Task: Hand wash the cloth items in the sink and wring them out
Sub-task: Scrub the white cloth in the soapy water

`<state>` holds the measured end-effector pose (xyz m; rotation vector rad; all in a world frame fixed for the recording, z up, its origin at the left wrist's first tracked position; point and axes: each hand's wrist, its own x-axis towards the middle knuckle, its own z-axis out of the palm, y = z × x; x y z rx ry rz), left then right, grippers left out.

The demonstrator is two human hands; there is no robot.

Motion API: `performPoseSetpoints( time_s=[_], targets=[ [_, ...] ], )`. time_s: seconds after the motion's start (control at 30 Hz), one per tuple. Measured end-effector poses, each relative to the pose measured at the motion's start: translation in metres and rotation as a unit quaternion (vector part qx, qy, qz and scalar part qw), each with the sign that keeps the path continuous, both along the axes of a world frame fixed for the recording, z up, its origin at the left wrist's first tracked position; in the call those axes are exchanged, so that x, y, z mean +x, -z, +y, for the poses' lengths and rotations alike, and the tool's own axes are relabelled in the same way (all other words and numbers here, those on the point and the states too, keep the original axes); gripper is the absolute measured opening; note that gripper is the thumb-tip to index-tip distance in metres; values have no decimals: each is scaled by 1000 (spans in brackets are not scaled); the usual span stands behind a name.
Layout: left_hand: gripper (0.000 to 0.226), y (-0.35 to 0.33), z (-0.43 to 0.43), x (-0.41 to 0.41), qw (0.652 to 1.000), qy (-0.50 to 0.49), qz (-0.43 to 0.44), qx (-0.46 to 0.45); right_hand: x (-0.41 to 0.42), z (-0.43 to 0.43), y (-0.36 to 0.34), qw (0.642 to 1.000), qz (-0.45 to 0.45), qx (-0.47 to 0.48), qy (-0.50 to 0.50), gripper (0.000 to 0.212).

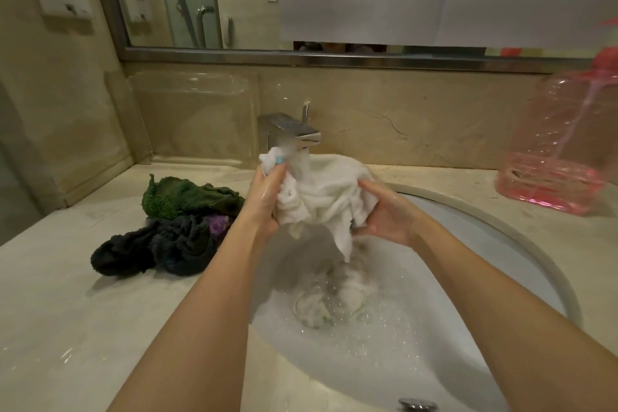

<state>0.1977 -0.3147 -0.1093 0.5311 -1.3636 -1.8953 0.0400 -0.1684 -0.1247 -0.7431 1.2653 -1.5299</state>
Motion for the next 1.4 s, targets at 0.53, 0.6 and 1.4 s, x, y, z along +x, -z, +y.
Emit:
performPoseSetpoints(
  time_s=[0.53, 0.6, 1.4],
  targets=[
    [36, 5, 45, -25, 982, -90, -157, -42, 63, -57, -12, 882, 322, 106, 327, 45],
    [38, 10, 48, -27, 978, -97, -158, -95, 63, -57, -8, 879, 330, 101, 329, 46],
    [36, 8, 27, -7, 969, 63, -238, -33, 31, -41, -16, 919, 317, -17, 235, 22]
  ],
)
